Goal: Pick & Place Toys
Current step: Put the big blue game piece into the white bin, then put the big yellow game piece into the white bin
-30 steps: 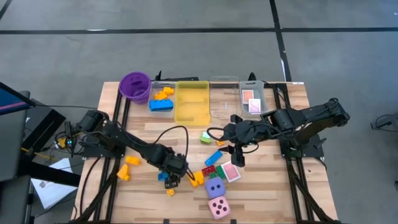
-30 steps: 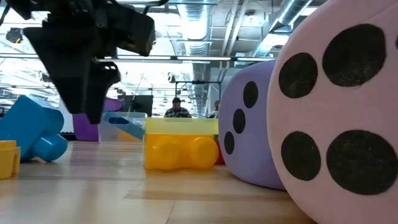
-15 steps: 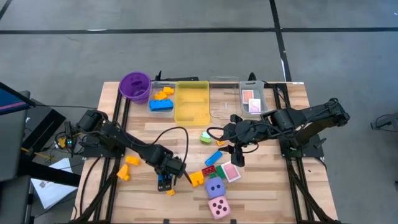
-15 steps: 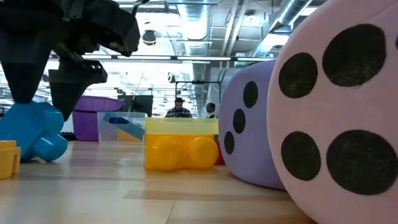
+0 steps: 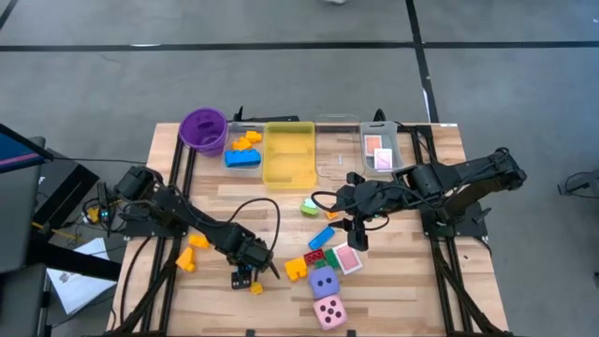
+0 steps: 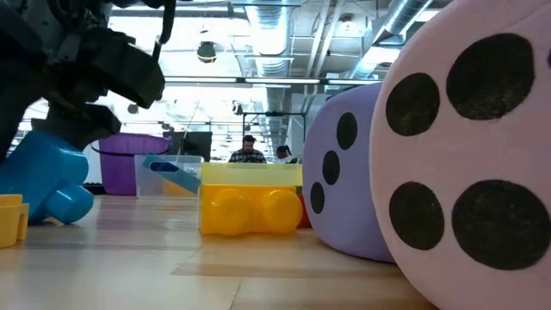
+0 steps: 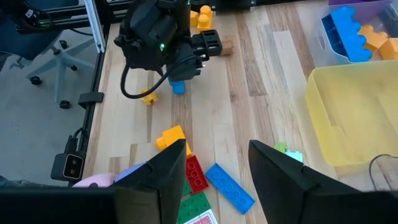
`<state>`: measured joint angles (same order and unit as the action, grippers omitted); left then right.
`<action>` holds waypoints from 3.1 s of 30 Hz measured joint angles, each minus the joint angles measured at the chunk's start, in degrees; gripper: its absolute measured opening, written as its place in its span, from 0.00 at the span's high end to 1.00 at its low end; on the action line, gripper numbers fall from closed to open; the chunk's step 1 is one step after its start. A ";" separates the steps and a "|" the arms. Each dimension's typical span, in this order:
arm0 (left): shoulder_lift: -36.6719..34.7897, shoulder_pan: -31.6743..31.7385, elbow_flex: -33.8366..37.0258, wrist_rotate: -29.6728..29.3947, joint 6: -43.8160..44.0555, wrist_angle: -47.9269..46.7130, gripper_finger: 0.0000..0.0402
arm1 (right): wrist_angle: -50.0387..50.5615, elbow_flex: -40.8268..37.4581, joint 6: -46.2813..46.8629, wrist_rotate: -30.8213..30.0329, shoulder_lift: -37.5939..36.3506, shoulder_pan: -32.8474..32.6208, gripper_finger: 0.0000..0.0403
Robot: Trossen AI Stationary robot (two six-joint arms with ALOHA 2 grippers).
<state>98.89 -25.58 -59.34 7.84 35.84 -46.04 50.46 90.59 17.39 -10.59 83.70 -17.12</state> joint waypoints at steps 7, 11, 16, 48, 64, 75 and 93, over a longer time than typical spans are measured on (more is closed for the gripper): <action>0.00 0.00 0.34 -0.28 0.74 3.43 0.35 | 0.00 0.00 -0.87 0.00 0.00 0.02 0.58; 0.00 0.00 0.34 -0.28 0.85 7.94 0.46 | 0.00 0.00 -0.90 0.00 0.00 0.37 0.58; 0.00 0.02 0.34 -0.28 0.87 14.21 0.61 | 0.00 0.00 -0.90 0.00 0.00 0.78 0.58; -32.76 20.06 0.32 -58.54 -10.65 21.45 0.68 | -3.82 0.00 -0.90 0.00 0.00 0.76 0.58; -32.89 40.39 0.32 -55.21 -19.46 21.40 0.66 | -4.43 0.00 -0.85 0.00 0.00 0.79 0.58; -29.77 46.90 0.32 -52.77 -19.04 19.83 0.53 | -4.26 0.00 -0.68 0.00 0.00 0.76 0.58; -30.27 37.68 0.32 -0.61 -7.19 20.14 0.38 | -4.20 0.00 -0.90 0.01 0.00 0.39 0.58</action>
<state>68.62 12.10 -59.02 7.23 28.65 -25.90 46.26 90.59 16.49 -10.58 83.70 -16.73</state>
